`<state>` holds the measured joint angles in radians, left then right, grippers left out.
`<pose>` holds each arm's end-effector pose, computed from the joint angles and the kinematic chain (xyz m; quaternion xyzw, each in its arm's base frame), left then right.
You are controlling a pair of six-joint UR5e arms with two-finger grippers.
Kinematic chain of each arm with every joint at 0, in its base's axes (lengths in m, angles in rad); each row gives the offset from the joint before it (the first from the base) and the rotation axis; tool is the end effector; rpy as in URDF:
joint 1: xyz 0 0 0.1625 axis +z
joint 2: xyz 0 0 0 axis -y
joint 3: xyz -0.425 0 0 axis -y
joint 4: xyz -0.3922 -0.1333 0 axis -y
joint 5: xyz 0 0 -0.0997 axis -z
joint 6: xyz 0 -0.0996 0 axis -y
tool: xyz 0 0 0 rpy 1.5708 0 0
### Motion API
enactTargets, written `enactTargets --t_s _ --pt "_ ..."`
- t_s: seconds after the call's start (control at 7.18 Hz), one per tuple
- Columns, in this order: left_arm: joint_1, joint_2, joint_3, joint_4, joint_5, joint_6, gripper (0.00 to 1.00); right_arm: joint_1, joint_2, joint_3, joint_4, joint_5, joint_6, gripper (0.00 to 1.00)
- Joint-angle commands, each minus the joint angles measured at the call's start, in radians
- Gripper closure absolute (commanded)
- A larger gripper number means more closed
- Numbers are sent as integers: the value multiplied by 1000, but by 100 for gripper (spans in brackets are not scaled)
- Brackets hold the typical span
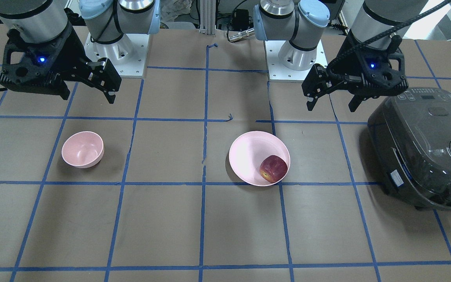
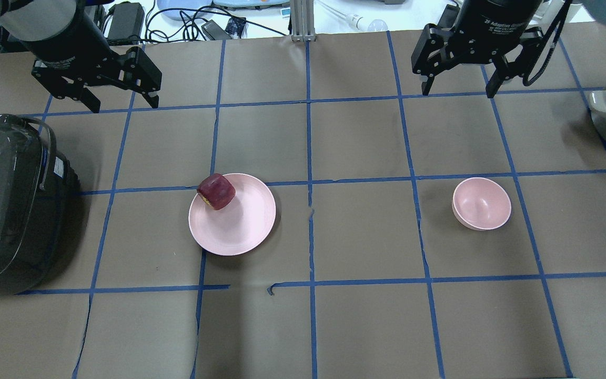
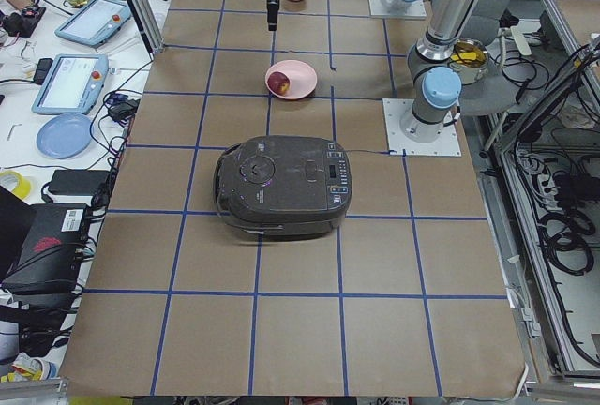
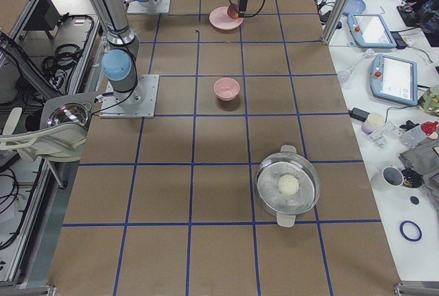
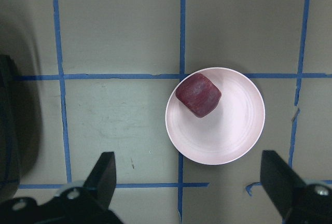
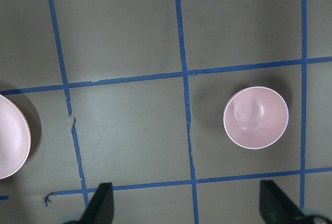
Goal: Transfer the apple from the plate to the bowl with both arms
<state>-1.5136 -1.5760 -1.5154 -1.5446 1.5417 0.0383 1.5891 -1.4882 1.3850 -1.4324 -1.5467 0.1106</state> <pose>-0.1073 -0.5079 0.5155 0.0089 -0.9991 0.0388 0.0127 0.1452 -0.5187 0.5234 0.0463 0.9987 0.0183 0.0109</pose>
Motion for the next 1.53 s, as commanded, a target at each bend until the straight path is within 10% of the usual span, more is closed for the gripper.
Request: enactTargets --t_s 0.0,1.39 --pt "3 4 -9 -9 -3 0 0 0 0 0 1 -1 1 0" --pt "13 7 1 -2 5 -2 0 -23 6 29 1 -16 -32 0"
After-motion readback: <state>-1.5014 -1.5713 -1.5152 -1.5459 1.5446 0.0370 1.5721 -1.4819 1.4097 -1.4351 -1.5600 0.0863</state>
